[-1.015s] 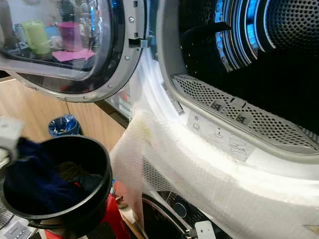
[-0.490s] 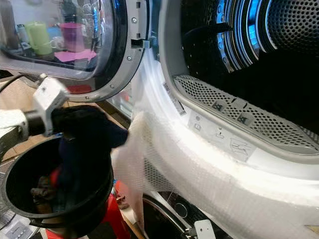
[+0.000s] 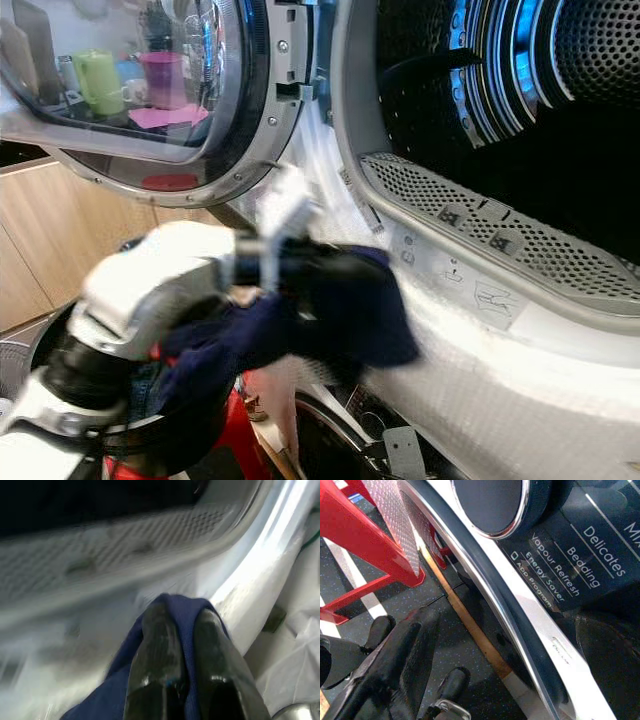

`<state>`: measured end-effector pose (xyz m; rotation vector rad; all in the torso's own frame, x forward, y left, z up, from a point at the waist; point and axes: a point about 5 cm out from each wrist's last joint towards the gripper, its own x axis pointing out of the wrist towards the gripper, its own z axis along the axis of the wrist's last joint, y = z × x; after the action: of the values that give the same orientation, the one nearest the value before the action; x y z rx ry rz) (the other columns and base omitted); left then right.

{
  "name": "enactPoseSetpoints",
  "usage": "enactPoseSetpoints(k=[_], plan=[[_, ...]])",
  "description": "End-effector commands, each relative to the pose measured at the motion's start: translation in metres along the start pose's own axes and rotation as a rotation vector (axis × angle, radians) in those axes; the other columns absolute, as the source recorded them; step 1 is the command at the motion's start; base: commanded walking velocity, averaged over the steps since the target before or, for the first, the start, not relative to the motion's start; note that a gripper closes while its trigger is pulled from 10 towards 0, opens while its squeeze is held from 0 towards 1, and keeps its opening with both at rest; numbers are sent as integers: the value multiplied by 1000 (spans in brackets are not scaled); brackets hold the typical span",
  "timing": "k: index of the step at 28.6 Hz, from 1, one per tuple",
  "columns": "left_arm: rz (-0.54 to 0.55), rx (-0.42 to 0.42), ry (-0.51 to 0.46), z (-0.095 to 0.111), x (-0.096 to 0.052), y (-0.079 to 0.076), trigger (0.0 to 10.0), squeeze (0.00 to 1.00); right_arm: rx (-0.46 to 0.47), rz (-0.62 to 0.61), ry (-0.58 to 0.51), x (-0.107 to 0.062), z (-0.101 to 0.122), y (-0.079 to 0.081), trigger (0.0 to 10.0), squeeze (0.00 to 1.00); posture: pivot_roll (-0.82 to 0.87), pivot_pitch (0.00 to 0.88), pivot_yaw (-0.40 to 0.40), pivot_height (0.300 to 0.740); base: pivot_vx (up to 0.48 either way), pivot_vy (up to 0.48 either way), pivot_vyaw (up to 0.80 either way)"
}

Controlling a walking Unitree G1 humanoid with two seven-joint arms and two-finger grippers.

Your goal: Clothes washing

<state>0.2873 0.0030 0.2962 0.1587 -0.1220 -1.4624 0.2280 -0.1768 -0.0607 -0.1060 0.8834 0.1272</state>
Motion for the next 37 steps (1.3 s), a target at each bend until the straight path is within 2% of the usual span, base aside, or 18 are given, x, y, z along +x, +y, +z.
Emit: enactPoseSetpoints(k=[1,4,8,10,12,15,16,17,22,25,26,27,28,29,32,34,35,37], plan=[[-25,13,-104,26,12,0,0,0,-1,-17,-36,-1,5,-6,10000,0,323,0,-57,740,0,0,0],[-68,12,-142,37,22,-5,0,0,-1,-18,-29,-1,2,-5,10000,0,316,0,-56,740,0,0,0],[-91,3,-143,35,24,-8,0,0,2,-26,-25,-1,-1,-5,10000,0,310,0,-54,740,0,0,0],[-60,-31,-83,14,15,-5,0,0,16,-47,-26,-2,-4,-6,10000,0,290,0,-45,740,0,0,0],[-48,-46,-61,8,11,-3,0,0,18,-55,-27,-3,-6,-7,10000,0,285,0,-42,740,0,0,0],[32,-100,71,-30,-20,1,0,0,30,-67,-27,-8,-24,-11,10000,0,284,0,-46,740,0,0,0],[32,-100,71,-30,-20,1,0,0,30,-67,-27,-8,-24,-11,10000,0,284,0,-46,740,0,0,0],[61,-136,113,-43,-35,-1,0,0,24,-50,-16,-13,-40,-15,10000,0,285,0,-50,740,0,0,0],[111,-170,183,-64,-51,-3,0,0,-91,-36,27,-28,-73,-28,10000,0,276,0,-51,740,0,0,0],[120,-206,202,-77,-52,-4,0,0,-74,5,11,-42,-87,-42,10000,0,265,0,-49,740,0,0,0],[125,-204,229,-85,-50,-5,0,0,-63,63,-27,-48,-88,-47,10000,243,258,0,-47,740,0,0,0],[127,-204,240,-88,-50,-5,0,0,-71,83,-47,-52,-88,-49,10000,545,252,0,-44,740,0,0,0],[129,-203,246,-89,-49,-5,0,0,-80,92,-59,-54,-87,-50,10000,545,252,0,-44,740,0,0,0],[124,-212,264,-96,-46,-7,0,0,-63,166,-125,-66,-83,-54,10000,1000,238,0,-39,740,0,0,0],[92,-252,275,-108,-37,-11,0,0,-73,312,-198,-93,-75,-53,10000,1000,222,0,-35,740,0,0,0],[40,-316,266,-119,-27,-18,0,0,-52,391,-276,-109,-62,-45,10000,1000,219,0,-35,740,0,0,0],[40,-316,266,-119,-27,-18,0,0,-52,391,-276,-109,-62,-45,10000,1000,219,0,-35,740,0,0,0],[-23,-333,287,-130,-17,-27,0,0,-15,462,-350,-122,-49,-33,10000,1000,210,0,-34,740,0,0,0]])
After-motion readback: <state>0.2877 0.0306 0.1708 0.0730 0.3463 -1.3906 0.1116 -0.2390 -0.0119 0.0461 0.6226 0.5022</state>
